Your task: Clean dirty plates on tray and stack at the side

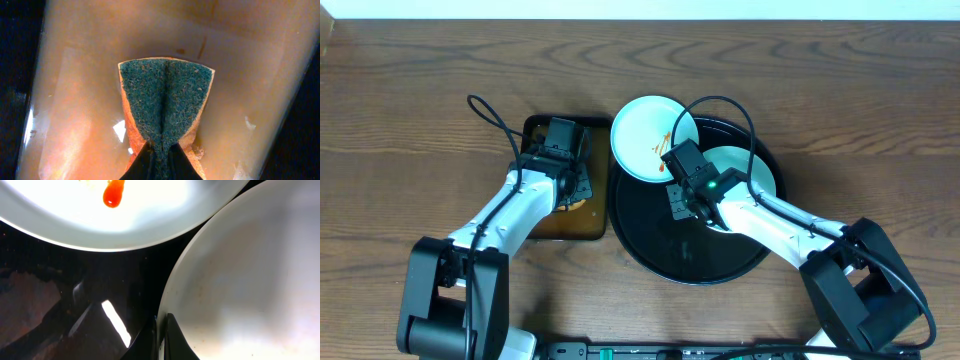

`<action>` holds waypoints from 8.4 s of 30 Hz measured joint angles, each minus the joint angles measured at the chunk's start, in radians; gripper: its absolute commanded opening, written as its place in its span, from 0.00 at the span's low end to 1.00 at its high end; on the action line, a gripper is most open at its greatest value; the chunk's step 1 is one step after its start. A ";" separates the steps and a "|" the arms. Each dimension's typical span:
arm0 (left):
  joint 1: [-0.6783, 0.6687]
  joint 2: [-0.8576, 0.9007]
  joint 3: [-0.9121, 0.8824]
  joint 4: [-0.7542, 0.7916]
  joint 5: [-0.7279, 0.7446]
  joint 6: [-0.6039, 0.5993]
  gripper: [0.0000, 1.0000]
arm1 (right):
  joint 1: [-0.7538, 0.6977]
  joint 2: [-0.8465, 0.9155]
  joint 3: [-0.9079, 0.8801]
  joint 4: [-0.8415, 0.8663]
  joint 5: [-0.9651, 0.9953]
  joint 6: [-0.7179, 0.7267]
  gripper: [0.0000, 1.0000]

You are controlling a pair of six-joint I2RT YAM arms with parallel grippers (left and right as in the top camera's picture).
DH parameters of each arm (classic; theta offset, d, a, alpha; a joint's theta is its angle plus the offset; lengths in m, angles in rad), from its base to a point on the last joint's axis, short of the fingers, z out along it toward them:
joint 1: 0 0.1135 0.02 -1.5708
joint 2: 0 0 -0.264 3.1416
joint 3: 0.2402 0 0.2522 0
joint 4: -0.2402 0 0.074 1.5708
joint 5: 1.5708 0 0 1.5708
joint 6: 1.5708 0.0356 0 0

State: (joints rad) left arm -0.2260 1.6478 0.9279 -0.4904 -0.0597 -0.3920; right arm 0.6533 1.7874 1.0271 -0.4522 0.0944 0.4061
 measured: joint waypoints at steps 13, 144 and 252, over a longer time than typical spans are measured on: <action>0.000 0.000 0.000 0.000 0.001 0.000 0.08 | 0.000 -0.033 0.004 -0.036 0.003 0.000 0.01; 0.000 0.000 0.000 0.000 0.001 0.000 0.08 | -0.156 -0.220 0.004 0.017 -0.260 -0.021 0.38; 0.000 0.000 0.000 -0.007 0.001 0.000 0.08 | -0.975 -0.232 0.024 -0.217 -0.009 0.032 0.37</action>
State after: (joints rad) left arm -0.2260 1.6478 0.9279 -0.4976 -0.0586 -0.3920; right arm -0.3214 1.5551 1.0515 -0.6697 0.0853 0.4377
